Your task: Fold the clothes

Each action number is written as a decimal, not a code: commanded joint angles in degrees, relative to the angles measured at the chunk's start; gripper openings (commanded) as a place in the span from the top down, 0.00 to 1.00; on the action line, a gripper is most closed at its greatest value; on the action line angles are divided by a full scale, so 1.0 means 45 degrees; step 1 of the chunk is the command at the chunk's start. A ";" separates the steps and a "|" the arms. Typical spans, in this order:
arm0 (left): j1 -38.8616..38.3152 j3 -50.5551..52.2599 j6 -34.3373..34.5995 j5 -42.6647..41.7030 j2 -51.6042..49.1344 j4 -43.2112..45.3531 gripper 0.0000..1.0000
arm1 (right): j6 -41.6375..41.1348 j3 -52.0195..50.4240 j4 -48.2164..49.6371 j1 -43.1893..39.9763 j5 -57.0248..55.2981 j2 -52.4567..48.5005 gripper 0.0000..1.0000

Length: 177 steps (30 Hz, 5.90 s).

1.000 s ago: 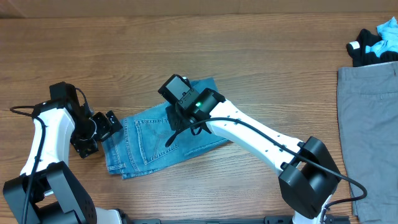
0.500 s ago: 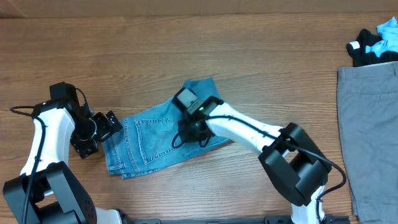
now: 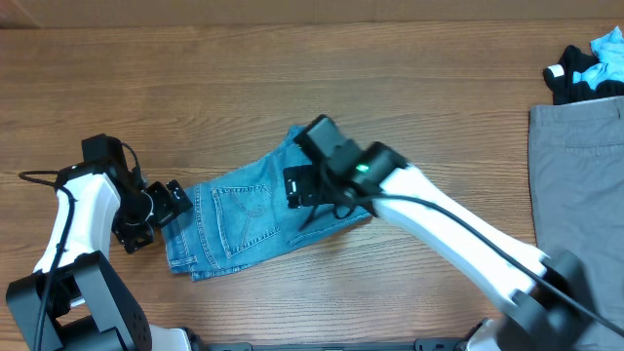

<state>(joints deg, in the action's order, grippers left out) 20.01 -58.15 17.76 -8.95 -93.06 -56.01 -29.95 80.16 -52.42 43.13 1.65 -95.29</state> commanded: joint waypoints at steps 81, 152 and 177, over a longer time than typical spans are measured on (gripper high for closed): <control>-0.2336 -0.6256 -0.1307 -0.1054 -0.0282 -0.3259 0.96 | 0.2001 -0.1841 0.0602 -0.2973 -0.0296 0.0194 0.01; -1.1919 -0.6397 0.4070 -0.3337 -0.4435 0.6863 0.71 | 0.3439 -0.0631 -0.1734 -0.9525 0.2914 0.1637 0.00; -0.9593 -0.6941 0.2234 -0.2846 -0.0427 0.2759 0.00 | 0.3750 0.0136 -0.0923 -1.0506 0.5994 0.1914 0.00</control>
<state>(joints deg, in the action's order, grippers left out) -26.59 -88.36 29.58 -24.69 -96.66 -41.21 -14.33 78.48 -58.33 -4.10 20.58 -87.15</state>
